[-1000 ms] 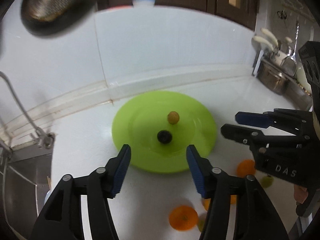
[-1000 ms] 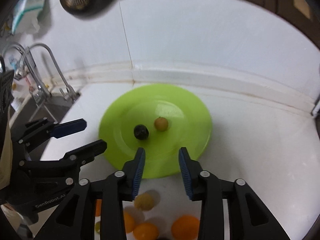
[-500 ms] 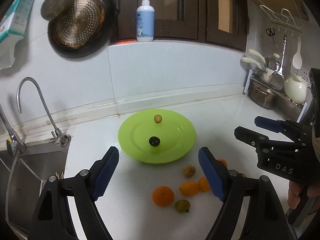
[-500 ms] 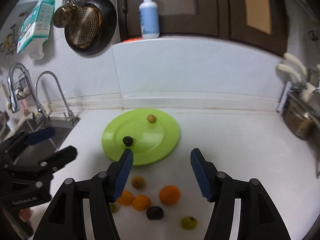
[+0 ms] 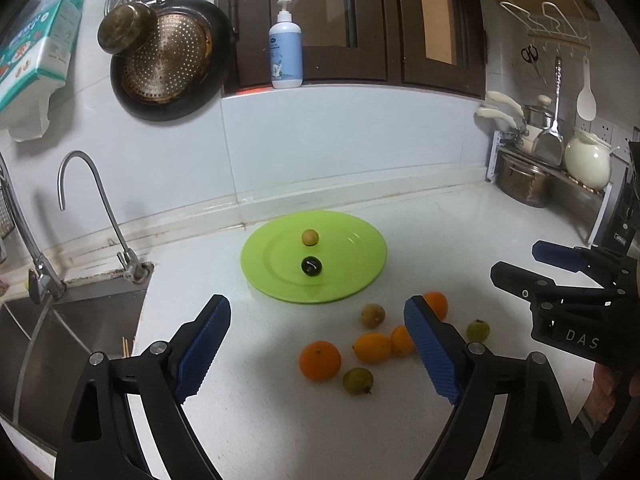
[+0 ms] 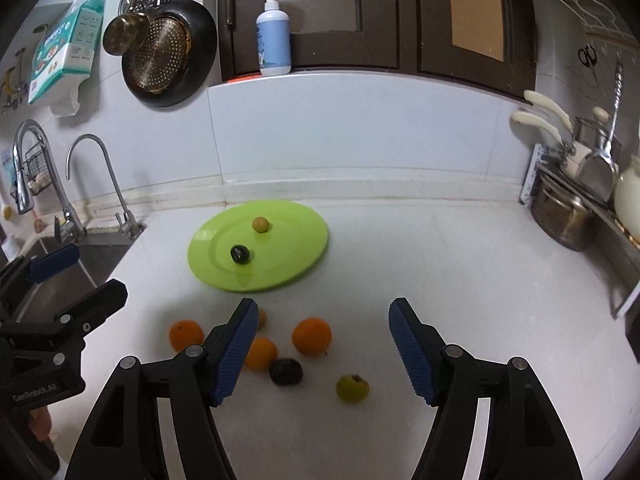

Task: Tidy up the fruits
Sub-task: 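Withdraw both open tools from the plate back toward the fruit pile, then grasp a small green fruit with the left tool while the right tool grasps a green tomato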

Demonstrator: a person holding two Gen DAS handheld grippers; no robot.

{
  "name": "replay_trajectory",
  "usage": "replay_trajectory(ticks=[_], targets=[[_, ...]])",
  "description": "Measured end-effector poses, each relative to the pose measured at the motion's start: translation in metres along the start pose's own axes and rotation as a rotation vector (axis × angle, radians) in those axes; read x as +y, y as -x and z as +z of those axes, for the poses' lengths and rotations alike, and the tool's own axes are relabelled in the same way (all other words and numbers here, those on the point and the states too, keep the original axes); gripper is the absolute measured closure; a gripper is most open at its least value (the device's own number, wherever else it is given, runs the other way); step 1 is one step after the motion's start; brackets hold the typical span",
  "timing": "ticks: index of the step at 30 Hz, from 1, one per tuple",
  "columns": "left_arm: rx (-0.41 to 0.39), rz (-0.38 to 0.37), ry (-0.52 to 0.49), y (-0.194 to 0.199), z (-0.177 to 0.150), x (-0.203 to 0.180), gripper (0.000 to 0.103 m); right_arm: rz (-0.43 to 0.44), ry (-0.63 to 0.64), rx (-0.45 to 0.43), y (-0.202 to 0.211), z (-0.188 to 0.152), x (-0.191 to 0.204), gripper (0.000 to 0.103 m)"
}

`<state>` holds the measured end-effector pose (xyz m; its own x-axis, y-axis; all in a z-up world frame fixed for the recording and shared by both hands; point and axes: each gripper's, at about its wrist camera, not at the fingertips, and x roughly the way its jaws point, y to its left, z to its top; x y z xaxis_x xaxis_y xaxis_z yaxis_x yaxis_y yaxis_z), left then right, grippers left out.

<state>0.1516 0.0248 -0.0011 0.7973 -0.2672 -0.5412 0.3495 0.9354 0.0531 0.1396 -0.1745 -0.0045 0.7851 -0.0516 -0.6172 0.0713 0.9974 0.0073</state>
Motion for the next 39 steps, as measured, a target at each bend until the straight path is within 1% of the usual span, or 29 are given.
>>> replay_trajectory(ticks=[6,10,15,17,20,23,25,26,28,29,31,33,39], targets=[[0.014,-0.015,-0.005,-0.002,-0.011,-0.010,0.014,-0.008,-0.010,0.003,0.004,-0.018,-0.007,0.035],[0.027,-0.020,-0.008,-0.006,-0.020,-0.015,0.014,-0.008,-0.018,0.022,0.001,-0.026,-0.013,0.035],[0.064,-0.021,-0.014,-0.017,-0.032,-0.022,0.015,0.001,-0.022,0.061,-0.008,-0.036,-0.019,0.035],[0.083,-0.023,-0.014,-0.022,-0.035,-0.024,0.017,0.007,-0.025,0.078,-0.013,-0.041,-0.021,0.035],[0.112,-0.022,-0.005,-0.031,-0.040,-0.026,0.021,0.019,-0.027,0.105,-0.021,-0.047,-0.024,0.035],[0.145,-0.029,0.007,-0.039,-0.045,-0.027,0.029,0.032,-0.025,0.130,-0.030,-0.052,-0.025,0.036],[0.163,-0.034,0.013,-0.045,-0.047,-0.027,0.034,0.041,-0.022,0.145,-0.036,-0.054,-0.026,0.041],[0.173,-0.037,0.017,-0.048,-0.048,-0.028,0.035,0.046,-0.023,0.153,-0.039,-0.055,-0.026,0.041],[0.191,-0.045,0.018,-0.053,-0.051,-0.028,0.040,0.054,-0.026,0.169,-0.045,-0.057,-0.027,0.043],[0.200,-0.046,0.019,-0.057,-0.052,-0.029,0.041,0.059,-0.028,0.176,-0.048,-0.058,-0.027,0.044],[0.216,-0.050,0.022,-0.061,-0.054,-0.030,0.046,0.066,-0.029,0.191,-0.053,-0.060,-0.028,0.048],[0.228,-0.051,0.023,-0.066,-0.055,-0.030,0.049,0.073,-0.030,0.204,-0.057,-0.062,-0.030,0.048],[0.265,-0.053,0.027,-0.077,-0.061,-0.031,0.057,0.090,-0.041,0.233,-0.068,-0.064,-0.033,0.055]])
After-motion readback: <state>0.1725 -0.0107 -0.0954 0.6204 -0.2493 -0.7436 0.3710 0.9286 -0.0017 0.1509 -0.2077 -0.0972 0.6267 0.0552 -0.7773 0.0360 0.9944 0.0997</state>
